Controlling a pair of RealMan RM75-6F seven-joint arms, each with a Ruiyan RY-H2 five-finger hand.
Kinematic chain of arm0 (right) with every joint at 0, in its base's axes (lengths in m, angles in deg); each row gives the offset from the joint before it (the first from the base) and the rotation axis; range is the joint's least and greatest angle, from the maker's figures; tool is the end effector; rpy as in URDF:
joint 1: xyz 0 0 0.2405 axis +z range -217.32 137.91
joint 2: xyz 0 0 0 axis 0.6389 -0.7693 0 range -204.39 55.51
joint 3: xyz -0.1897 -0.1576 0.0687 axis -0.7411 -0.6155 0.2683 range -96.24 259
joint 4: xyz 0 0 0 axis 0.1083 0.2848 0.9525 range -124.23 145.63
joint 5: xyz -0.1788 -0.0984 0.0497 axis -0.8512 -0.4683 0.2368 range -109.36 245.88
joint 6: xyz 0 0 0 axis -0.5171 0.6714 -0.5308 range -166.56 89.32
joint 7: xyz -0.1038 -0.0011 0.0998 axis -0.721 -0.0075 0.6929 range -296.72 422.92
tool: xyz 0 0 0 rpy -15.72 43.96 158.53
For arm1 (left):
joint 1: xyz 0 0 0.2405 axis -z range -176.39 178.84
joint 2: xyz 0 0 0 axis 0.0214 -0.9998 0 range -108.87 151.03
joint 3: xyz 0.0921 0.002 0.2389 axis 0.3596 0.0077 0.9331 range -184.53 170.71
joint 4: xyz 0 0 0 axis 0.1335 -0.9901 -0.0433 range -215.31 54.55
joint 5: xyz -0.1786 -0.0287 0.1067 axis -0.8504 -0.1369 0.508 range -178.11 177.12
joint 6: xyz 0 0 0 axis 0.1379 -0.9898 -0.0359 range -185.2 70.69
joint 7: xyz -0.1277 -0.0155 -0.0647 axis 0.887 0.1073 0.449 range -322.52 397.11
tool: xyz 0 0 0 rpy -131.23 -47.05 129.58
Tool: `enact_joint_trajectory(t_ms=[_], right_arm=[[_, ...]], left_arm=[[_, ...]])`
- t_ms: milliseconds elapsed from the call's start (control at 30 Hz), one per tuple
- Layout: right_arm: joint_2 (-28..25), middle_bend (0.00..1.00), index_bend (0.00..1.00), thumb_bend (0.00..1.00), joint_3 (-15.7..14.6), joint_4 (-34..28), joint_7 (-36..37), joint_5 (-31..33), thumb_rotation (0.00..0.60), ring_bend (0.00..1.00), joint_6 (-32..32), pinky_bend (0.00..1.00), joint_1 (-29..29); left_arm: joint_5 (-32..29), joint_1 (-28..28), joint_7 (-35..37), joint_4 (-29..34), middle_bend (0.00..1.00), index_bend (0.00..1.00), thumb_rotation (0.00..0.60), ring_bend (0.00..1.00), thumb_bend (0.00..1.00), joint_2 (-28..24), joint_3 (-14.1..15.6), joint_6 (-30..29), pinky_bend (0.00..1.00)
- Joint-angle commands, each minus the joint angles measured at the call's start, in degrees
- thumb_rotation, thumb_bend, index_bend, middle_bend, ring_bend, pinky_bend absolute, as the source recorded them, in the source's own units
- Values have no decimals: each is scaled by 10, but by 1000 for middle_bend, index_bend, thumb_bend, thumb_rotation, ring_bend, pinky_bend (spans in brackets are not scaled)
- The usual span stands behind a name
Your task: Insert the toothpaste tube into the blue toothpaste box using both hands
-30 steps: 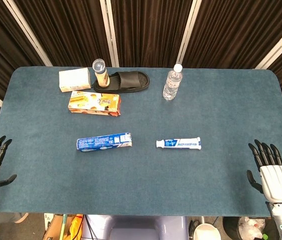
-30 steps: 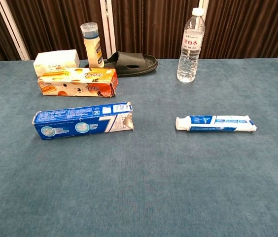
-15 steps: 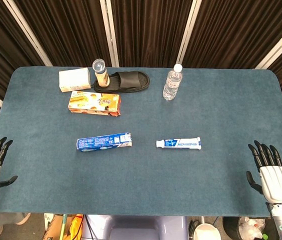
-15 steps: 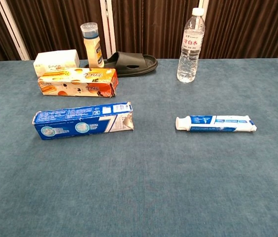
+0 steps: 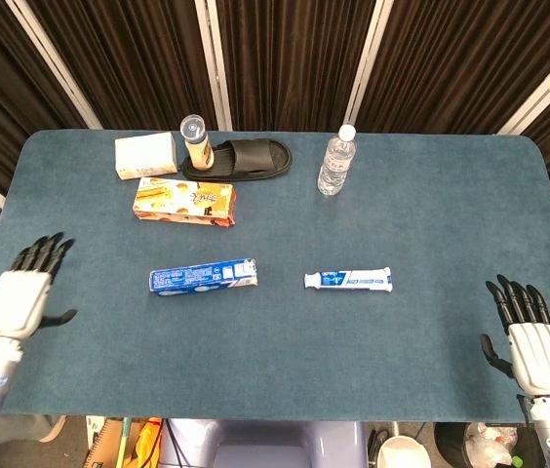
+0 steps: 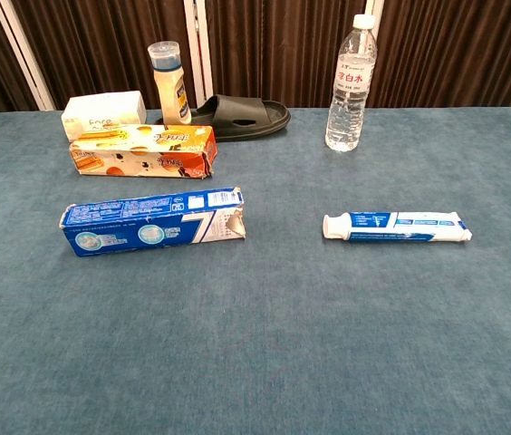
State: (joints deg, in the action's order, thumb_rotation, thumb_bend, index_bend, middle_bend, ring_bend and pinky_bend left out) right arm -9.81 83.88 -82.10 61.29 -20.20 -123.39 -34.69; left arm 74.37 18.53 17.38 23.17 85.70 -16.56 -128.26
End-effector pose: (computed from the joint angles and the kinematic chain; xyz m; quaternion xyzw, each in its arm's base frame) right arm -0.3032 -0.1803 0.1515 0.6132 -0.3758 0.3902 0.5749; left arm -0.2425 0.2566 0.1293 -0.6577 -0.3605 -0.3505 0.5610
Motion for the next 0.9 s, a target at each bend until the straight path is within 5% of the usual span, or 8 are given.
enact_joint_trajectory(t_ms=[33,400,900], right_arm=[[-1,0,0,425,0,-2,3,0,600,0,0,0,0],[-4,0,0,426,0,-6,18,3,600,0,3,0,0],[-7,0,0,426,1,-10,33,7,600,0,7,0,1]], left_arm=[[-60,60,-65,14,121,52,600,166,101,39,-36,51,274],[-234,168,-217,-22,179,117,600,215,128,164,-69,83,306],[-347,240,-288,-100,234,172,600,237,148,275,-73,58,333]])
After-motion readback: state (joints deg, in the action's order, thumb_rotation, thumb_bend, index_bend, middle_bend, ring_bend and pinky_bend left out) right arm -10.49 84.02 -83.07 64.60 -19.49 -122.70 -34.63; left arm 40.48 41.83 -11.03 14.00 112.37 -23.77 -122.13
